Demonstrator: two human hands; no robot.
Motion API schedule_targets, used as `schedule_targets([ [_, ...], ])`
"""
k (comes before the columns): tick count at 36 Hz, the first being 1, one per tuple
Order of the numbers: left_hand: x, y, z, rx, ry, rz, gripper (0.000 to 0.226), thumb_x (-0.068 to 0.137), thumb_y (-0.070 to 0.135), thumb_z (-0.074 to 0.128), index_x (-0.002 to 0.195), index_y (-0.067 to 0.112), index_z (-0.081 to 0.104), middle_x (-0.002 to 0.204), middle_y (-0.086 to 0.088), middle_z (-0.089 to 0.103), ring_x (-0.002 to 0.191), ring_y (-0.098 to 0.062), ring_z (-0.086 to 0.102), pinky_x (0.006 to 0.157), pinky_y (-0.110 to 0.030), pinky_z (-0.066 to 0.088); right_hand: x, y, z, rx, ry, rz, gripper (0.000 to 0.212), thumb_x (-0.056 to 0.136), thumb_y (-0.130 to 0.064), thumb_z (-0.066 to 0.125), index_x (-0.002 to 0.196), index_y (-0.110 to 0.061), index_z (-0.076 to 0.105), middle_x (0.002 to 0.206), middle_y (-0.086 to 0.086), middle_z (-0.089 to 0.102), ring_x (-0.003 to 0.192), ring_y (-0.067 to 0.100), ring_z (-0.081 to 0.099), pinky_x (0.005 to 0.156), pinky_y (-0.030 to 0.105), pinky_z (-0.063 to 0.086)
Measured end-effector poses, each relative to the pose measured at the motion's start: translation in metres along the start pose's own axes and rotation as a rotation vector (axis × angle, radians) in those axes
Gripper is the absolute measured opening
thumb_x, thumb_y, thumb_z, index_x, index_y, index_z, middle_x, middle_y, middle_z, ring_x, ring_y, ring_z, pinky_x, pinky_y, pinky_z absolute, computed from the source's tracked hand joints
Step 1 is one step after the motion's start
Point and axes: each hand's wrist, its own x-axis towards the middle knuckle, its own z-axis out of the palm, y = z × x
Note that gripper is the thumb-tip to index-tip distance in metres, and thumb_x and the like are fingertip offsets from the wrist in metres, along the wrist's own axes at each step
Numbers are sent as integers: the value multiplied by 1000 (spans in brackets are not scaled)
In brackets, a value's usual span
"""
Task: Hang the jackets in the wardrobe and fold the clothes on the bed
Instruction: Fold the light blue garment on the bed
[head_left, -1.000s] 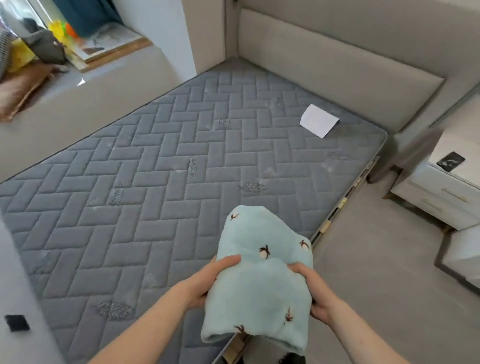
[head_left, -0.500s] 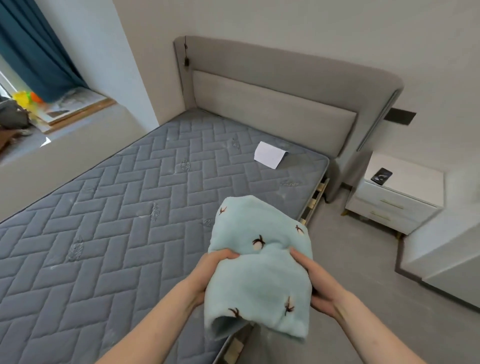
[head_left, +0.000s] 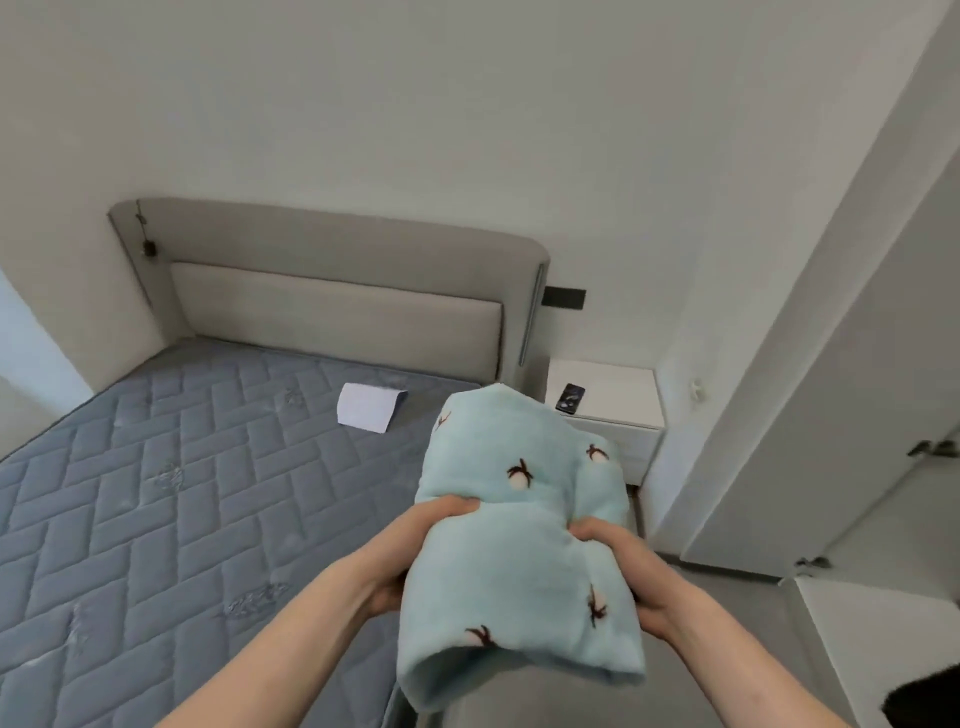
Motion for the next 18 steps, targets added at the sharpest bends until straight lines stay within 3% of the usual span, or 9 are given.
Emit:
schedule_targets([
  [3, 40, 31, 21, 48, -87, -1, 57, 73, 54, 84, 119, 22, 75, 132, -14, 68, 120, -32, 66, 91, -41, 56, 1, -24, -31, 75, 128, -68, 62, 67, -22, 79, 124, 1, 69, 121, 29, 68, 111, 45, 66, 96, 53, 54],
  [7, 88, 75, 54, 85, -214, 93, 65, 72, 59, 84, 125, 23, 72, 132, -14, 67, 120, -31, 66, 86, -37, 59, 7, -62, -70, 148, 317, -181, 62, 66, -22, 79, 123, 0, 70, 121, 28, 69, 114, 47, 65, 105, 62, 47],
  [9, 113, 99, 71, 128, -198, 204, 90, 54, 62, 93, 126, 15, 67, 119, -12, 74, 107, -24, 73, 79, -31, 60, 10, -83, -86, 186, 410, -240, 65, 64, -22, 79, 124, 1, 69, 121, 28, 68, 114, 47, 65, 105, 63, 47],
  [11, 137, 117, 82, 162, -191, 285, 107, 49, 60, 96, 138, 19, 52, 120, -8, 74, 109, -23, 72, 84, -36, 60, 13, -104, -100, 232, 490, -288, 67, 61, -22, 79, 122, 3, 69, 120, 29, 68, 113, 48, 65, 104, 64, 47],
  [12, 148, 126, 88, 186, -236, 294, 105, 56, 57, 95, 143, 25, 46, 127, -6, 70, 115, -26, 69, 89, -41, 59, 13, -114, -108, 257, 528, -312, 67, 60, -23, 79, 121, 3, 69, 120, 29, 69, 113, 47, 66, 103, 63, 48],
  [14, 170, 145, 100, 235, -332, 278, 95, 62, 52, 94, 141, 33, 45, 129, -1, 69, 117, -26, 68, 87, -39, 60, 14, -134, -123, 302, 592, -354, 67, 59, -23, 79, 120, 3, 69, 118, 29, 69, 111, 47, 67, 100, 60, 52],
  [18, 219, 186, 136, 356, -451, 260, 80, 68, 34, 94, 135, 27, 51, 123, -5, 72, 110, -30, 71, 81, -37, 61, 9, -167, -152, 366, 702, -434, 64, 61, -21, 79, 119, 4, 69, 113, 26, 71, 112, 47, 66, 101, 58, 51],
])
